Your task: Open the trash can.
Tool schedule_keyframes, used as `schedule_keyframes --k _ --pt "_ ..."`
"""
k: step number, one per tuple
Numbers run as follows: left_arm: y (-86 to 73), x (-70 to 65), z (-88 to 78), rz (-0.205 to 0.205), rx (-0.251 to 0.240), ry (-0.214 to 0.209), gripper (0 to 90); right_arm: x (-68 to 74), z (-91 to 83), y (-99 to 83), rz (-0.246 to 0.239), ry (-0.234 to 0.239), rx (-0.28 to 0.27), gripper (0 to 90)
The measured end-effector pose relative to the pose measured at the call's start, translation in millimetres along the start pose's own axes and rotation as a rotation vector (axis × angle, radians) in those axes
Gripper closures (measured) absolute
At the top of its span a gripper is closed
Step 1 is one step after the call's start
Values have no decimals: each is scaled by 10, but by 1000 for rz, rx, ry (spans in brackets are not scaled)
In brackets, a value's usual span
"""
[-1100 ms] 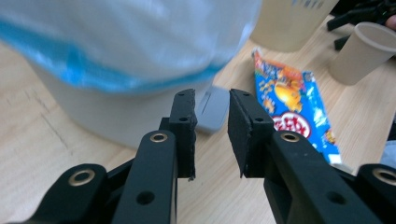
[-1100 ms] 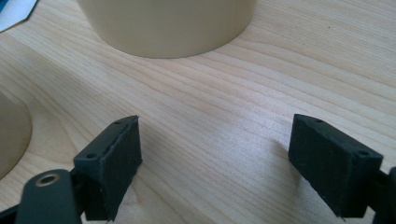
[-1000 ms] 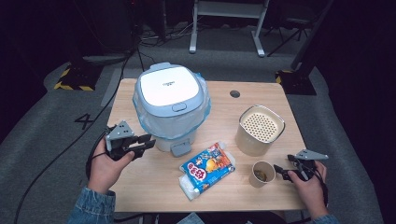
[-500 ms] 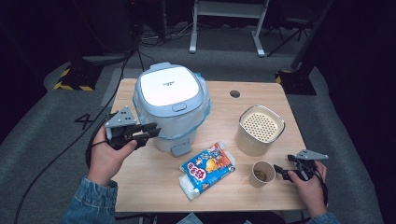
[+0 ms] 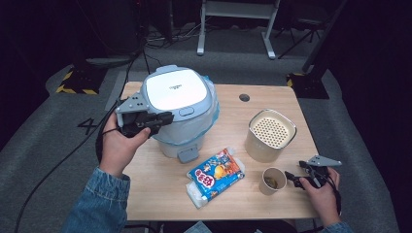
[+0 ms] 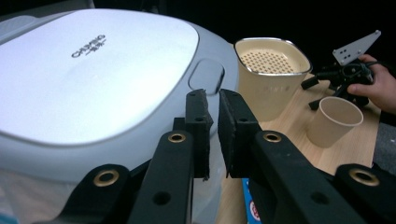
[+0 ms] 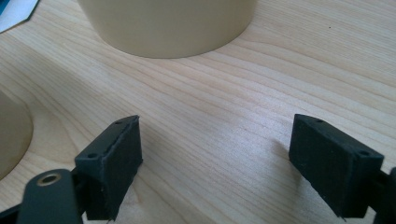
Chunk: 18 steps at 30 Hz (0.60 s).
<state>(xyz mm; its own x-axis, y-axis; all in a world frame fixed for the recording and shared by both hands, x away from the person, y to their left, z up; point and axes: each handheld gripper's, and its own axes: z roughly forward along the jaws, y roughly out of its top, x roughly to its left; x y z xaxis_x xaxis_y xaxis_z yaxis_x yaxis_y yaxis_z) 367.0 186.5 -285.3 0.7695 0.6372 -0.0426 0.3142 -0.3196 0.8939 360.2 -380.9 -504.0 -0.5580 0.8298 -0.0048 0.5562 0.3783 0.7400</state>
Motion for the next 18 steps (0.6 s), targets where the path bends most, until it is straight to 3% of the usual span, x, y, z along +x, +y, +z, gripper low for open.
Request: schedule_keyframes --k 4,14,18 --pt "58 44 115 -10 -3 14 843 0 0 0 0 0 0 175" --pt "151 47 384 -11 -28 -58 899 -1 0 0 0 0 0 174" --pt "172 35 421 -14 -25 -59 900 -1 0 0 0 0 0 174"
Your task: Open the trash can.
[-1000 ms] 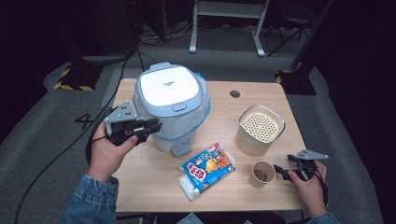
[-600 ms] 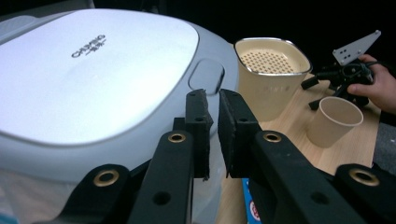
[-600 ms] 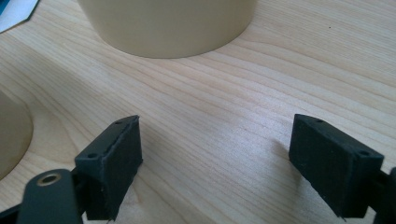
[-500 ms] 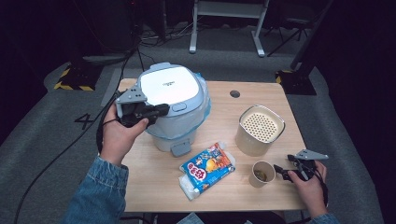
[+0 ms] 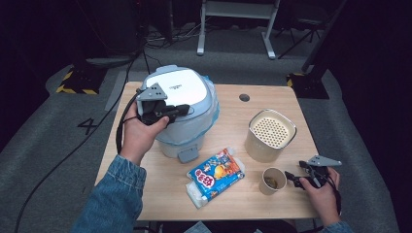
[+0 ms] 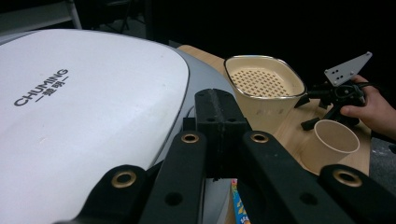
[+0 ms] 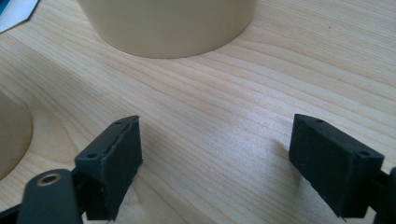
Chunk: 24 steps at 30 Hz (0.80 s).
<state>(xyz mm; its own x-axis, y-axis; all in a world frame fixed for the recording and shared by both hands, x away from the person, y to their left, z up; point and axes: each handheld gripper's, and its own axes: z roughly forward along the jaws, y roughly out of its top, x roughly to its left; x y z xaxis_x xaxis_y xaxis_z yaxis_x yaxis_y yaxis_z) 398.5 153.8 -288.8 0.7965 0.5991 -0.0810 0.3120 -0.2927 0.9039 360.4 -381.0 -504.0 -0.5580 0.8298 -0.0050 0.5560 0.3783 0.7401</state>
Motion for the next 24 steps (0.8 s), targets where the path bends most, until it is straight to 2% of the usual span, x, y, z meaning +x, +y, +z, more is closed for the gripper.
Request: schedule_keyframes --k 5,12,15,16,17,19,22,23,24 --pt "18 -13 6 -9 15 9 900 1 0 0 1 0 0 174" --pt "27 -56 14 37 38 36 900 1 0 0 0 0 1 174" --pt "31 -45 7 33 33 17 898 0 0 0 0 1 0 174" --pt "29 -45 4 20 23 13 772 0 0 0 1 1 1 173" --pt "27 -55 1 17 18 13 772 0 0 0 1 1 1 173" --pt "25 -94 -16 21 9 11 645 0 0 0 0 1 1 174" --pt "23 -203 -45 25 -18 -43 558 0 0 0 0 1 1 174" --pt "25 -249 -53 40 -16 -51 502 0 0 0 1 1 1 173" --pt "26 -301 -54 53 -15 -56 502 0 0 0 1 1 1 173"
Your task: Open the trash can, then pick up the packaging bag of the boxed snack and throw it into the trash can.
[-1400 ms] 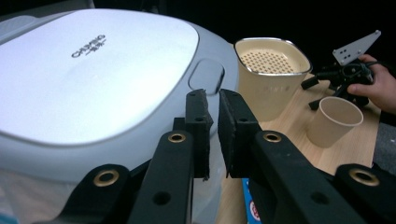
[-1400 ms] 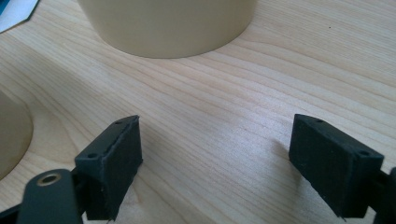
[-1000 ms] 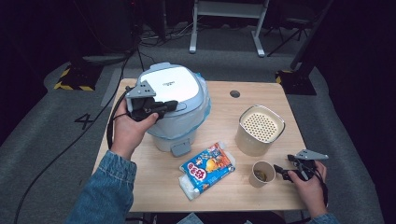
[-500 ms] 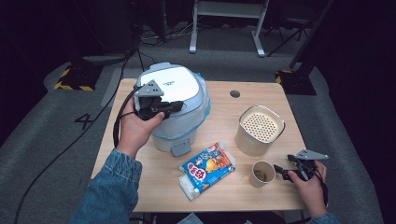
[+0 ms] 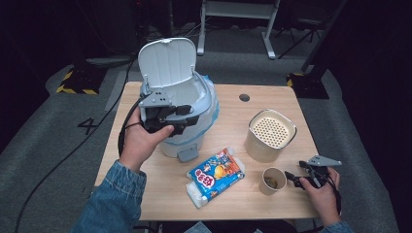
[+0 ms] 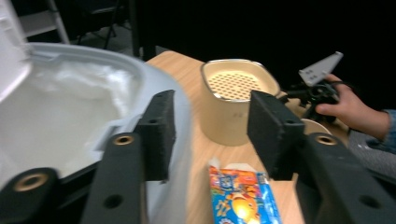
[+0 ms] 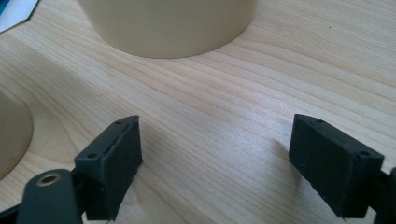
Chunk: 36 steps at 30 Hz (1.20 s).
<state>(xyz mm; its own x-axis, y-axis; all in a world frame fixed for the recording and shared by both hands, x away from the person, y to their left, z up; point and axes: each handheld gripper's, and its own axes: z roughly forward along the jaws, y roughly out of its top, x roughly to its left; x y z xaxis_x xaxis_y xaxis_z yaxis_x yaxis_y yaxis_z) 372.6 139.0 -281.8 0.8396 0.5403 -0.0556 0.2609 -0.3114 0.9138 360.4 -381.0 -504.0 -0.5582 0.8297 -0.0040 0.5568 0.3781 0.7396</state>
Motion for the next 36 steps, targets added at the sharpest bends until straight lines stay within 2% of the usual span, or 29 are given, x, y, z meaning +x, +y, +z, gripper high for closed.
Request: schedule_keyframes --k 3,7,11,13,16,22,25,26,27,31,32,36 --pt "8 -137 27 20 -3 -28 413 0 0 0 0 0 0 173" --pt "-12 -286 111 43 -2 -50 357 0 0 0 -1 0 0 174" --pt "-95 -393 287 54 43 -62 332 0 0 0 -1 0 0 174" --pt "-156 -429 398 73 60 -82 319 0 0 -1 -1 0 0 174" --pt "-261 -466 562 69 87 -101 312 0 0 -1 -1 0 0 174" --pt "-494 -514 895 48 157 -108 306 0 0 0 -2 0 0 174" --pt "-624 -504 1052 37 194 -87 311 0 0 -1 -1 0 0 174" --pt "-715 -485 1149 28 209 -76 316 0 0 0 -1 0 0 174" --pt "-715 -485 1149 28 209 -76 322 0 0 0 -1 0 0 174" --pt "-888 -436 1313 6 257 -54 347 0 0 -1 -2 0 0 173" --pt "-967 -398 1381 -13 274 -51 363 0 0 0 -2 0 0 174" --pt "-1062 -346 1458 -21 313 -25 379 -4 1 1 -5 4 0 174"
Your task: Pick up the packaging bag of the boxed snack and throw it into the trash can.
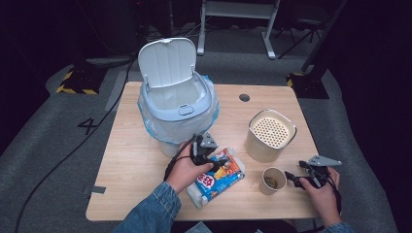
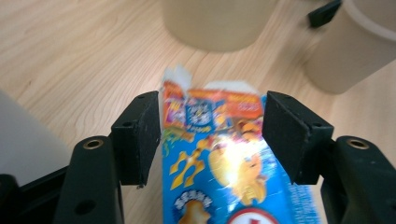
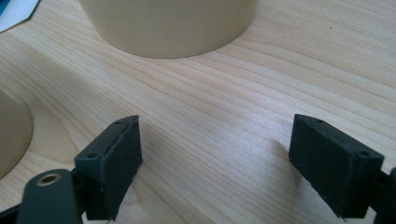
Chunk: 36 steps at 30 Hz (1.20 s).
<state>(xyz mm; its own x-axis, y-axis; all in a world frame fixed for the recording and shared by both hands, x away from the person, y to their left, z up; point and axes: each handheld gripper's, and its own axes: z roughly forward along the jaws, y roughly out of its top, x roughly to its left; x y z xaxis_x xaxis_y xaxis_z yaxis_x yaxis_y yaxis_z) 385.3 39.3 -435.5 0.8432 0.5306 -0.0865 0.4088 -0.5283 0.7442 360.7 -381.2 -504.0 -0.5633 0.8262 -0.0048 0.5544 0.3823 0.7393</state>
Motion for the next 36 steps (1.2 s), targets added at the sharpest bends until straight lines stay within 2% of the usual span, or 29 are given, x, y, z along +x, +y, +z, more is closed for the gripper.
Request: schedule_keyframes --k 4,6,11,14,16,18,20,22,24,26,28,29,30,31,32,36 --pt "-76 79 125 -30 50 -2 391 0 0 0 0 0 0 174" --pt "-101 110 176 -35 93 -4 391 0 0 0 0 0 0 174" --pt "-149 147 296 -59 171 -32 394 0 0 0 0 1 0 173" --pt "-185 172 356 -75 201 -54 413 -1 0 0 -1 1 0 173" --pt "-204 181 385 -100 206 -74 421 -1 0 0 -1 1 0 173" --pt "-209 184 391 -119 215 -89 468 -1 0 0 0 1 0 174" --pt "-203 186 384 -112 220 -89 519 -1 1 0 -1 1 0 174" --pt "-190 201 359 -100 221 -88 650 -1 0 0 0 1 0 174" --pt "-176 208 326 -106 213 -91 770 -1 0 0 0 1 0 174" --pt "-162 211 281 -100 195 -92 831 -1 0 0 -1 1 0 174" --pt "-146 205 229 -102 169 -100 860 -1 0 0 0 1 0 173" --pt "-133 203 199 -87 161 -101 874 -1 0 0 0 1 0 174" --pt "-127 191 172 -89 148 -105 874 -1 0 0 0 1 0 174" --pt "-110 169 114 -85 114 -117 882 -1 0 0 0 1 0 174" --pt "-110 169 114 -85 114 -117 884 -1 0 0 0 1 0 174" --pt "-68 142 -36 -69 55 -142 886 -1 0 0 0 1 0 173"
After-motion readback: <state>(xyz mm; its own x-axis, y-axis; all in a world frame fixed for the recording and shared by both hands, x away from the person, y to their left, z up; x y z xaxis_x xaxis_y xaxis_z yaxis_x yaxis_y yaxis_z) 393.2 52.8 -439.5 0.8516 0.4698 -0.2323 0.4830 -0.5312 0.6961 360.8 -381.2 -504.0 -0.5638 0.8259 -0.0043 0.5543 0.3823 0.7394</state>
